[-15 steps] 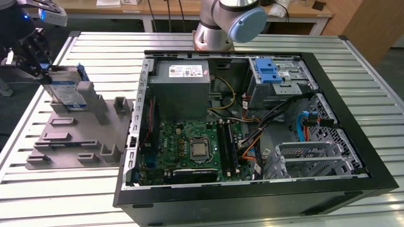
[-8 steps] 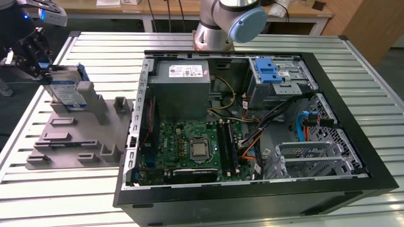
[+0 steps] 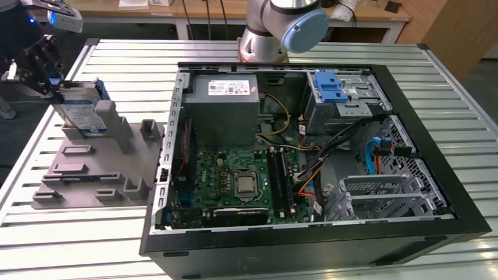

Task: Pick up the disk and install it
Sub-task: 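Pick up the disk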

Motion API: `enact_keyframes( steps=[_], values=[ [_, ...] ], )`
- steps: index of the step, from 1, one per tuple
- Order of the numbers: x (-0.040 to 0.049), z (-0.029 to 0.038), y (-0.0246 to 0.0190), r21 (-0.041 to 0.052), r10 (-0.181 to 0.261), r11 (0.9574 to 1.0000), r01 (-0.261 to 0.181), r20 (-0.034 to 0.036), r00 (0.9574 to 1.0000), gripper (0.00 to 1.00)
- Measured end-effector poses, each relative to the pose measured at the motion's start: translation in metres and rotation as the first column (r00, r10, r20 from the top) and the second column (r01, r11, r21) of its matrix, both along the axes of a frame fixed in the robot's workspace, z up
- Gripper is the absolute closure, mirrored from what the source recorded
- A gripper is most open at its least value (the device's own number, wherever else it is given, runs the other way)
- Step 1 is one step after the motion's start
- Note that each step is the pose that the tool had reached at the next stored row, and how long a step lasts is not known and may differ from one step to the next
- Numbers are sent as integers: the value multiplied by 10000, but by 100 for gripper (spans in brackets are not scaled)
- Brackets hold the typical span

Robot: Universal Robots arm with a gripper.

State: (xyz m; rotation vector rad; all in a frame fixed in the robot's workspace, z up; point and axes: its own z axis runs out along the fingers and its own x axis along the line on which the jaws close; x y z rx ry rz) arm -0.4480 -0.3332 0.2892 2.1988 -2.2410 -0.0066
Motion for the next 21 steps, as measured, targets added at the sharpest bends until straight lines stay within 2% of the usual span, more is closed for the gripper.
enact_keyframes(
  steps=[13, 21],
  values=[
    [0, 2, 0, -6, 0, 10000, 0, 0, 10000, 64],
    [0, 79, 0, -6, -1, 10000, 1, 0, 10000, 64]
  ],
)
